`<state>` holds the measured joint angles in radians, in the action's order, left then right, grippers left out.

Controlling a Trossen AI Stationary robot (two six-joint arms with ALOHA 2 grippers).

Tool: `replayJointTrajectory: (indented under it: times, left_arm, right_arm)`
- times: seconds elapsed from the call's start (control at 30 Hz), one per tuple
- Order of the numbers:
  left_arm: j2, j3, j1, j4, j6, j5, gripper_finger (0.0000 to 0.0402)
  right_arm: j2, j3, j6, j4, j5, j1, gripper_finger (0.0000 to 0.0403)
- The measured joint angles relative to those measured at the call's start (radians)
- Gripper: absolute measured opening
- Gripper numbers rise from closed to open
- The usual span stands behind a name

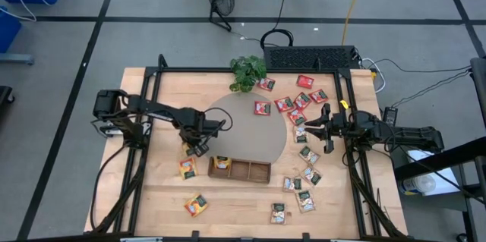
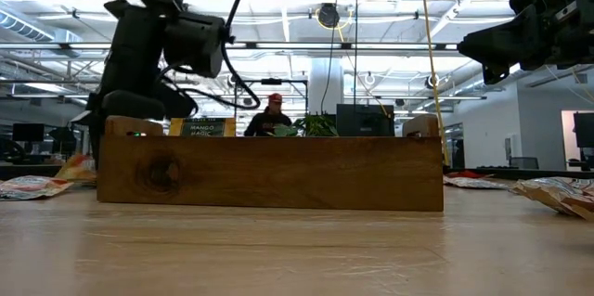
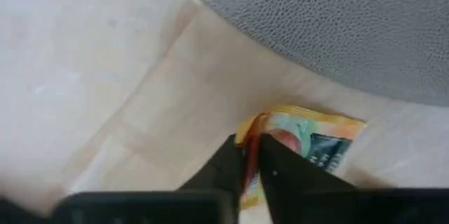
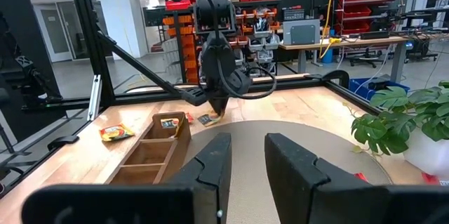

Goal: Pick & Place Tea
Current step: Put the top orange tea bag into the left slot of the wooden organizer

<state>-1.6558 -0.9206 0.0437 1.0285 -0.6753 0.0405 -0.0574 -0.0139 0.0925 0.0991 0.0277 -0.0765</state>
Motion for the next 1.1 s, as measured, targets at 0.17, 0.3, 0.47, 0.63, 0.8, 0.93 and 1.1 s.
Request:
replayJointTrajectory:
  times: [0.17,0.3,0.47,0.63,0.8,0.93,1.1]
  left_arm:
    - [0.009,-0.077,-0.016,0.107,-0.001,-0.112,0.0015]
    - [0.041,-0.14,-0.049,0.141,-0.001,-0.234,0.002]
    - [0.14,-0.185,-0.107,0.134,-0.036,-0.47,0.001]
    - [0.259,-0.164,-0.197,-0.004,-0.053,-0.677,0.0014]
    - [0.304,-0.127,-0.272,-0.356,0.172,-0.851,0.0011]
    - [0.302,-0.071,-0.274,-0.71,0.47,-0.869,0.0018]
    - [0.302,0.007,-0.235,-0.996,0.639,-0.815,0.001]
  right_arm:
    - [0.0,0.0,0.0,0.0,0.0,0.0,0.0075]
    - [0.0,0.0,0.0,0.0,0.0,0.0,0.0075]
    - [0.0,0.0,0.0,0.0,0.0,0.0,0.0075]
    - [0.0,0.0,0.0,0.0,0.0,0.0,0.0075]
    - [0.0,0.0,0.0,0.0,0.0,0.0,0.0075]
    - [0.0,0.0,0.0,0.0,0.0,0.0,0.0075]
    - [0.0,0.0,0.0,0.0,0.0,0.0,0.0075]
